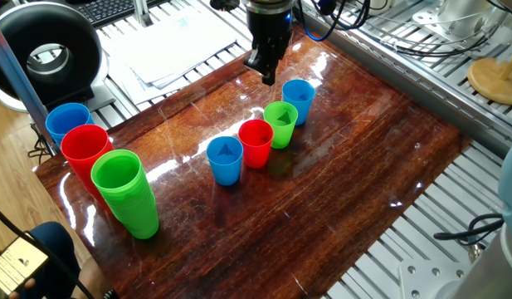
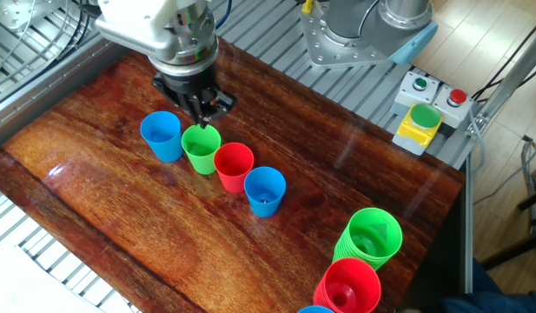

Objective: Stack the cups

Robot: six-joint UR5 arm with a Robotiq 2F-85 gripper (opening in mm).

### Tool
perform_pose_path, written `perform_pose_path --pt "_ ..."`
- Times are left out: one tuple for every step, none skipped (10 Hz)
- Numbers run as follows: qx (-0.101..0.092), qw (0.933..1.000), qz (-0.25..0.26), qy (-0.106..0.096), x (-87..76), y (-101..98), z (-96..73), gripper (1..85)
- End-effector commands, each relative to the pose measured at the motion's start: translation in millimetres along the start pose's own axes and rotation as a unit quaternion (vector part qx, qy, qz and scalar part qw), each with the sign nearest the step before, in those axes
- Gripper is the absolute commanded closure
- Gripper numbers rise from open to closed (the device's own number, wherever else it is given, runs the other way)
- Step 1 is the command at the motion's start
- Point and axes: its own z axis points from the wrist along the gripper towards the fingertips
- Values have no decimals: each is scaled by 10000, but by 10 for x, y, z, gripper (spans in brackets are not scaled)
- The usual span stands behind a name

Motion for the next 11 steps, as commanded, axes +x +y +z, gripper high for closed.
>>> perform_pose_path --pt "-394 9985 342 -164 -70 198 -29 833" --pt "-326 9983 445 -193 -52 172 -65 807" --pt "-313 9981 506 -181 -15 163 -93 777" --pt "-367 9978 513 -223 -23 183 -100 687" --pt "-324 9976 546 -284 -53 168 -84 667" --pt "-409 9967 600 -370 -98 273 -22 627" --pt "-430 9962 603 -460 -144 366 53 560" --pt "-383 9959 666 -471 -171 440 142 560" --pt "-338 9956 727 -476 -187 533 247 567" --pt "-319 9951 789 -509 -210 625 356 567" --pt "-356 9942 859 -537 -228 693 451 563"
